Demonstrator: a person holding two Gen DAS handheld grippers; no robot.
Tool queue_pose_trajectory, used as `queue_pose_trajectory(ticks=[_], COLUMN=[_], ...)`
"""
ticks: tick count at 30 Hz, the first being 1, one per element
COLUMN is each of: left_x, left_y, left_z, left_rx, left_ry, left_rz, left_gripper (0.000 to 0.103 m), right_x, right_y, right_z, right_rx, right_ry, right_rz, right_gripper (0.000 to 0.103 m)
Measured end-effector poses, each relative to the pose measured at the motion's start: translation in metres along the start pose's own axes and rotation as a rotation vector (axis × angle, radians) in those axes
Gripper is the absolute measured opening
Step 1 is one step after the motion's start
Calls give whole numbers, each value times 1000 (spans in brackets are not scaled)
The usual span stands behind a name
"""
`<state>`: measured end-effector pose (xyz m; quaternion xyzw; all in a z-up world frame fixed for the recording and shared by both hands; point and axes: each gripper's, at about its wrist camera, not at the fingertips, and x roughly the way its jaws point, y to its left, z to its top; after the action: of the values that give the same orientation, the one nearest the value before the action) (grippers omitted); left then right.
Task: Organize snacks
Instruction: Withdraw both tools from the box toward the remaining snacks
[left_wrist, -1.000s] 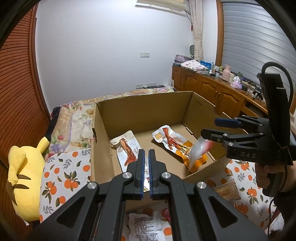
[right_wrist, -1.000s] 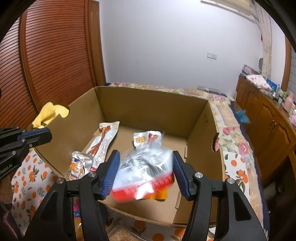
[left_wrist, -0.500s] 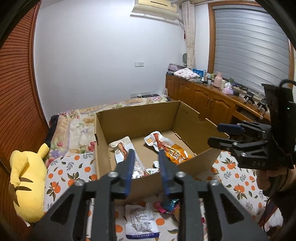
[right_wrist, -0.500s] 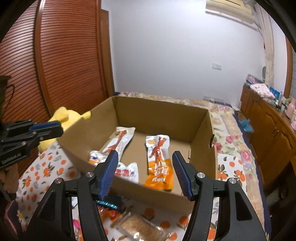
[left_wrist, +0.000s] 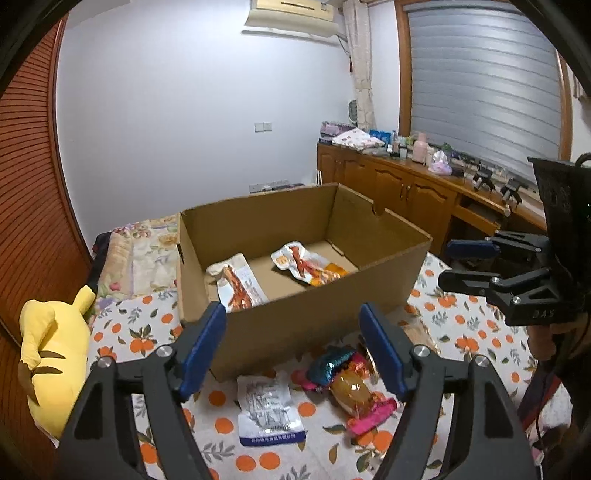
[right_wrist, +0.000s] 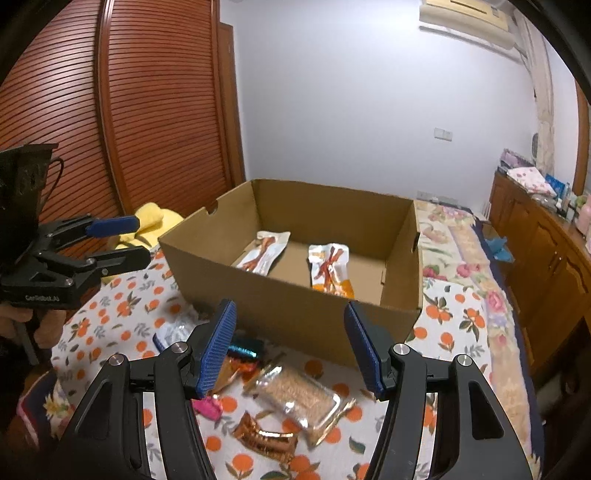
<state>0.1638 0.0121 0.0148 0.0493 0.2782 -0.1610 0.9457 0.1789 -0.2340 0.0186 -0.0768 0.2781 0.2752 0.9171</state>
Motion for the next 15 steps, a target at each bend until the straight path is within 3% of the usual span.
queue_pose_trajectory(ticks=[5, 15], left_x=[6, 40], left_y=[-7, -1], left_z=[-17, -58], left_rx=[28, -13], left_ry=[36, 147], left_rz=[-6, 9], left_gripper=[75, 75], right_x=[6, 40], right_y=[1, 0], right_z=[-17, -52], right_rx=[-14, -37], right_ry=[32, 149], right_rz=[-5, 8], right_gripper=[62, 63])
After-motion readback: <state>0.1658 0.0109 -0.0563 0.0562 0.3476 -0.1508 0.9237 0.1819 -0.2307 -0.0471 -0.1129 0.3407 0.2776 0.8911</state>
